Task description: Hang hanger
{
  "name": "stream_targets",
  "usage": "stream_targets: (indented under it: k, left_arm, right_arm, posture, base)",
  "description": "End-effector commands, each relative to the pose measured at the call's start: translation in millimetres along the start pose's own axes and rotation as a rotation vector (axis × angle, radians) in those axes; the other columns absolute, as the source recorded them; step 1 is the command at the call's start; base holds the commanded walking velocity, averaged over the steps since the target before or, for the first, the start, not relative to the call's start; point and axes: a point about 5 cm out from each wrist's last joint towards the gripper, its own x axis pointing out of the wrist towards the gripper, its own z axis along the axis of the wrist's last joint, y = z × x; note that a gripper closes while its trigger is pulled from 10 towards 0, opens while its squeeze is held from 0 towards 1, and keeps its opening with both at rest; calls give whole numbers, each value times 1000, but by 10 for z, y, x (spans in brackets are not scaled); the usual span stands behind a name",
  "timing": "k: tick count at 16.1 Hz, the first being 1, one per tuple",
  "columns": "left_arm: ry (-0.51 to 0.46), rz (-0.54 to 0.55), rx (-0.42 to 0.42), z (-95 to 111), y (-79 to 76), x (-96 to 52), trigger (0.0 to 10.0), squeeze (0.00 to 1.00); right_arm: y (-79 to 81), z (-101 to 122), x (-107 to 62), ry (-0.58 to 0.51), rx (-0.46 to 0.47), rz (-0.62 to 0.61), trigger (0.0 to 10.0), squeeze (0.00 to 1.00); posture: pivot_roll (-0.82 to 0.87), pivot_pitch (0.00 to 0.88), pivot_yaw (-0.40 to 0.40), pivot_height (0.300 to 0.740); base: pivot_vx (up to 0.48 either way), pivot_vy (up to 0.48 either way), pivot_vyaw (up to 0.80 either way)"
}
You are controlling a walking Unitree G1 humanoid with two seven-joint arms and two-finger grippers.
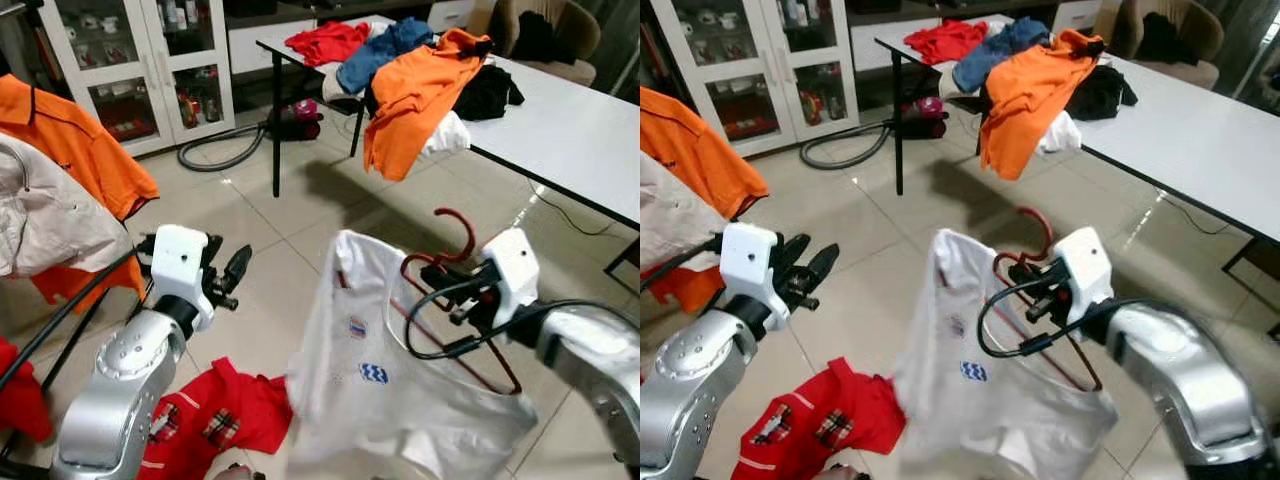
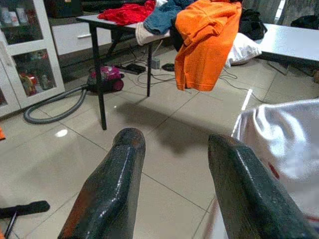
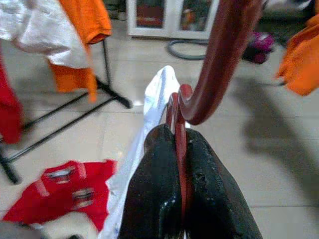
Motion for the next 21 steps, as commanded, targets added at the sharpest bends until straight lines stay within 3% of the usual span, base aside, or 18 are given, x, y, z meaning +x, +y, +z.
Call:
stream_targets:
  k: [1, 3, 5, 7, 8, 9, 10, 14, 16, 18, 19, 20, 21]
  left_arm:
    - [-5, 0, 21, 1, -21, -10, 10000, 0]
    - [8, -4, 27, -51, -35, -35, 10000, 0]
    - [-9, -31, 51, -5, -77, -41, 10000, 0]
    - [-77, -84, 149, 147, -75, -1, 10000, 0]
    - [-132, -163, 78, 312, -92, 29, 10000, 0]
    - [-163, -253, -16, 439, -94, 56, 10000, 945]
    - [-159, -323, -30, 517, -69, 99, 10000, 1000]
    - [-130, -484, -47, 551, -36, 154, 10000, 1000]
    - [-37, -514, -14, 464, 24, 192, 10000, 1000]
    - [-10, -519, -48, 402, 25, 146, 10000, 1000]
    - [4, -555, -100, 366, -25, 93, 10000, 459]
    - [10, -576, -140, 340, -61, 67, 10000, 0]
    - [11, -586, -156, 326, -81, 58, 10000, 0]
  right_arm:
    - [-13, 40, -12, -11, -87, -47, 10000, 0]
    - [10, -92, -6, 77, -109, -59, 10000, 0]
    - [54, -34, -53, 8, -48, -12, 10000, 0]
    - [7, 82, -105, -37, -82, 69, 10000, 0]
    - [-50, 171, -141, -60, -81, 129, 10000, 0]
    - [-88, 259, -166, -74, -82, 198, 10000, 0]
    - [-134, 362, -225, -71, -81, 304, 10000, 0]
    - [-255, 556, -368, -61, -68, 485, 10000, 0]
    - [-326, 601, -381, 6, -105, 566, 10000, 0]
    - [-371, 669, -388, 7, -102, 593, 10000, 0]
    - [-377, 723, -388, -11, -95, 604, 10000, 0]
    - [-363, 759, -392, -25, -87, 627, 10000, 0]
    - [-352, 773, -390, -32, -82, 638, 10000, 0]
  posture:
    - [-149, 25, -59, 740]
    - [-147, 31, -55, 740]
    - [-146, 28, -50, 740]
    - [-150, 26, -42, 740]
    - [-150, 24, -42, 740]
    - [-149, 22, -44, 740]
    - [-146, 17, -46, 740]
    - [-151, 8, -37, 740]
    - [-161, 10, -27, 740]
    - [-159, 11, -36, 740]
    - [-158, 12, -41, 740]
    - [-153, 12, -45, 740]
    - [-153, 14, -47, 740]
  base:
    - [0, 0, 0]
    - [0, 0, 0]
    - [0, 0, 0]
    - [0, 0, 0]
    - [0, 0, 0]
    - [0, 0, 0]
    - [0, 0, 0]
    - [0, 0, 0]
    - [0, 0, 0]
    - [0, 0, 0]
    - [0, 0, 0]
    - [0, 0, 0]
    - [0, 0, 0]
